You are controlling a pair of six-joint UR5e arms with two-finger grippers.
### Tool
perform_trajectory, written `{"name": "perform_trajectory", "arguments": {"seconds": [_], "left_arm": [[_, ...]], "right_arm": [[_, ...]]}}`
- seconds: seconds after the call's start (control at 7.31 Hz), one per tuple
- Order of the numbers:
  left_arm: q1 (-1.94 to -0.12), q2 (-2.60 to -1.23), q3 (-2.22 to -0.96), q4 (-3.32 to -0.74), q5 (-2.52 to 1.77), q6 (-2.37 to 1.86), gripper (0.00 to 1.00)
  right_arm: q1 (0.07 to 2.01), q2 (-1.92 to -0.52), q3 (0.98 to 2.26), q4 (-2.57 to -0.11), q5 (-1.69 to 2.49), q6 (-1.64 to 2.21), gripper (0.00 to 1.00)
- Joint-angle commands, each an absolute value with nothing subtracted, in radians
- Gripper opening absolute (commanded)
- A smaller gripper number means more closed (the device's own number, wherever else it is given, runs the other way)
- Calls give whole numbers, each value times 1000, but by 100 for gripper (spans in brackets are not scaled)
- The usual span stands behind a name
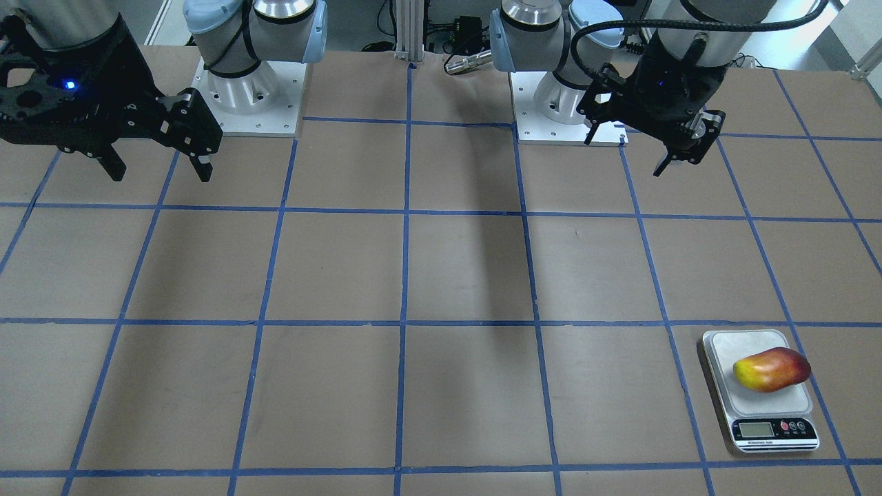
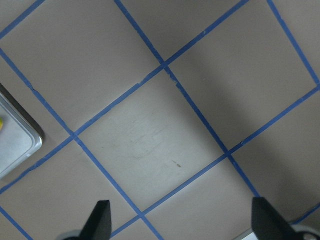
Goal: Weigh mango
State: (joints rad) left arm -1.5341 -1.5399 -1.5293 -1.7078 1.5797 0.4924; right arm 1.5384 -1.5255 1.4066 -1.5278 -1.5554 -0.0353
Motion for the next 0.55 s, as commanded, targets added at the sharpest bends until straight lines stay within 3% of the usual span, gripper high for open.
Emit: {"name": "perform_trajectory", "arguments": {"seconds": [0.0, 0.41], "left_arm": [[-1598, -1546, -1525, -1697, 1577, 150, 100], [-1609, -1554, -1514, -1608, 1554, -50, 100]], "right_arm": [[1539, -1525, 1407, -1528, -1555, -35, 100], [1539, -1525, 1407, -1528, -1555, -35, 100]]}}
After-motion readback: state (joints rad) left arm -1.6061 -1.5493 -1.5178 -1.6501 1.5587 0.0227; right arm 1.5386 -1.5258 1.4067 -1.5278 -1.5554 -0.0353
